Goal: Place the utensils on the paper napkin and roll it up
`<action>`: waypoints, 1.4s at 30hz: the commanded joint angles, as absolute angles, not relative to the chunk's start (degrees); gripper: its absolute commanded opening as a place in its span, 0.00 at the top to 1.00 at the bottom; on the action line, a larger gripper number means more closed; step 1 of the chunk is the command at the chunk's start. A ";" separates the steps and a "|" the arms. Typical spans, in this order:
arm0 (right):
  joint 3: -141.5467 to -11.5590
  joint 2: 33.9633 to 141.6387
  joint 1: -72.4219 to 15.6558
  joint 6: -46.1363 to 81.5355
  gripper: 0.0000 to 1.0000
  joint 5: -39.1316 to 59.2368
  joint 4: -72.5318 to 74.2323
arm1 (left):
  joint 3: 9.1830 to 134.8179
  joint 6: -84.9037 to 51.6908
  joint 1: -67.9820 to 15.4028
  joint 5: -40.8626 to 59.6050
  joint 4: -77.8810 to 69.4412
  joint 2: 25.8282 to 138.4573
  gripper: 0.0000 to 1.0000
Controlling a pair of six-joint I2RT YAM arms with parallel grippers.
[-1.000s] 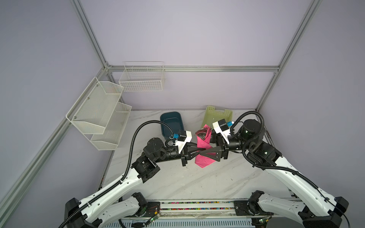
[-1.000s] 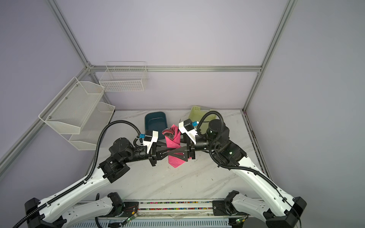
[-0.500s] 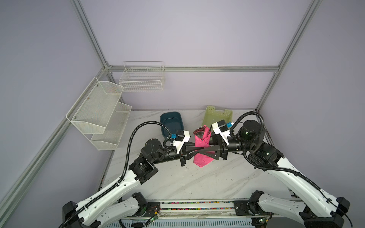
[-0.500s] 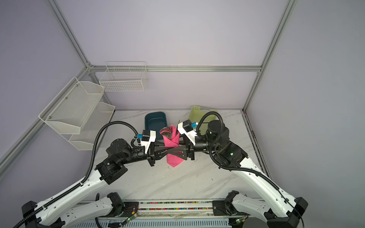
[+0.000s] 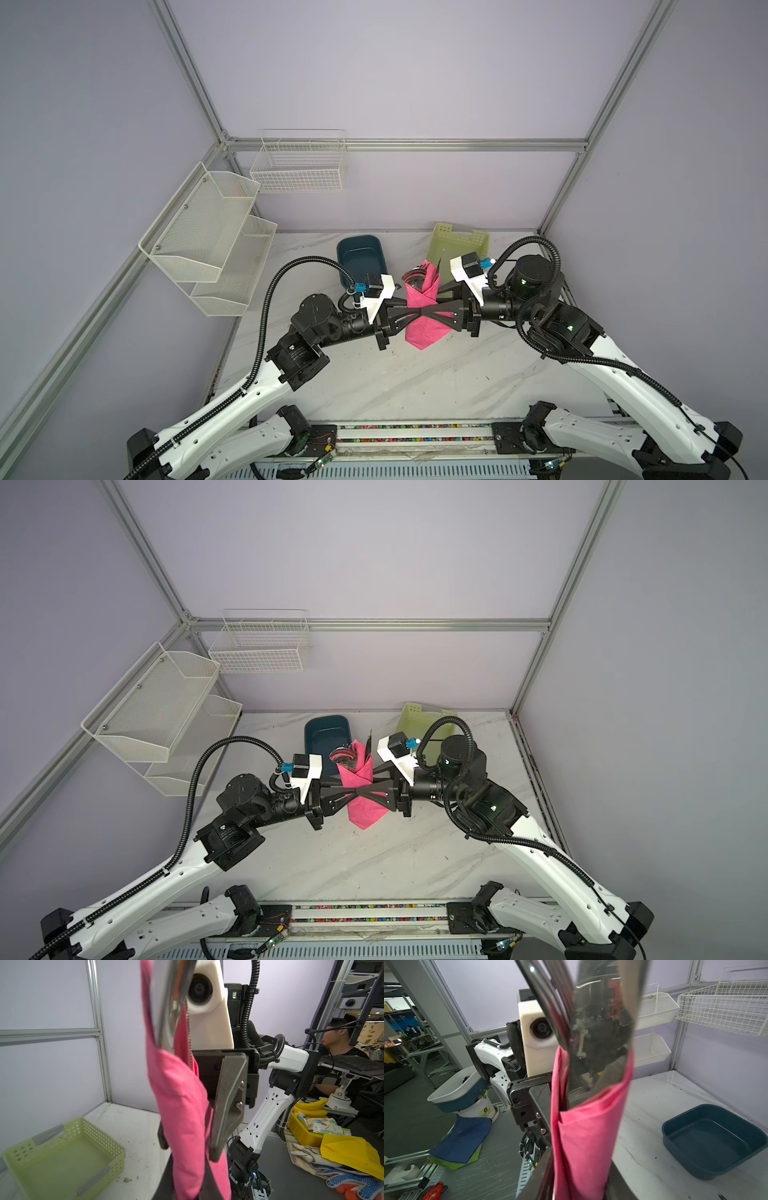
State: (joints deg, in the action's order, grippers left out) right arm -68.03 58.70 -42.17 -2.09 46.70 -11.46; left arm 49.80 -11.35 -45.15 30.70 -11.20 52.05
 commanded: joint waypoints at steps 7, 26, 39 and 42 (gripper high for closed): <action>-69.39 57.22 -42.51 -3.74 0.76 47.30 -12.26 | 56.16 -10.65 -45.31 29.36 -15.76 50.47 1.00; -72.13 58.12 -42.54 -7.16 0.74 45.99 -16.86 | 54.83 -11.42 -45.34 30.64 -17.25 49.42 1.00; -73.41 58.69 -42.58 -9.43 0.85 46.21 -19.48 | 55.19 -11.24 -45.28 31.11 -15.87 49.51 1.00; -74.14 59.17 -42.54 -10.10 0.93 46.48 -20.35 | 55.63 -11.11 -45.33 31.29 -14.90 49.58 1.00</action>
State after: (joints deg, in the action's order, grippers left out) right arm -72.23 58.81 -42.28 -7.86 45.84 -18.96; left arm 49.80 -11.38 -45.28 30.94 -11.14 50.81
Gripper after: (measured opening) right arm 0.151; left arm 0.110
